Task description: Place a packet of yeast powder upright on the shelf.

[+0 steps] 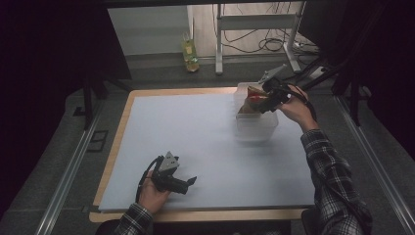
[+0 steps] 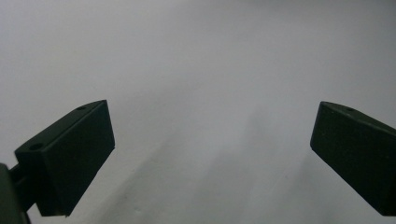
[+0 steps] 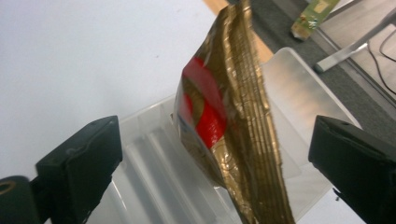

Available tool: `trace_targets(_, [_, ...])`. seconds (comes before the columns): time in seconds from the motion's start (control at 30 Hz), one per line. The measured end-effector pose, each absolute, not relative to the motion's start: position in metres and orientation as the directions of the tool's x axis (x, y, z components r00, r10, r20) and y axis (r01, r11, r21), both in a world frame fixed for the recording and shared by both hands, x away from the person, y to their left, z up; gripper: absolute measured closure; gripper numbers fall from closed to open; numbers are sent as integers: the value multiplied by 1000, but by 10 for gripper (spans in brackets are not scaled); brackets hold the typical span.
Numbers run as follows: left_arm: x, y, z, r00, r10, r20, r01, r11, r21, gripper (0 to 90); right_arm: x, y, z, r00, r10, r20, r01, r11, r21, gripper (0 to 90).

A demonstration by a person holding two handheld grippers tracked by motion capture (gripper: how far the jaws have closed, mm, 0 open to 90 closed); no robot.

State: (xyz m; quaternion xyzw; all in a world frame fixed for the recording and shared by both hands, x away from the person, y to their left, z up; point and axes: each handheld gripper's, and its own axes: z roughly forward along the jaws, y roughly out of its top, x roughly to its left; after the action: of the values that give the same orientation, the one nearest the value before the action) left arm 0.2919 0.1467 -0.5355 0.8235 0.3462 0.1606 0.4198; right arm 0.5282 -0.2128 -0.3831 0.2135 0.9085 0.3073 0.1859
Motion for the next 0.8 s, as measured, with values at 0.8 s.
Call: trace_targets(0.8, [291, 152, -533, 693, 717, -80, 449, -342, 825, 0, 505, -218, -378, -774, 609, -171, 342, 631, 696, 0])
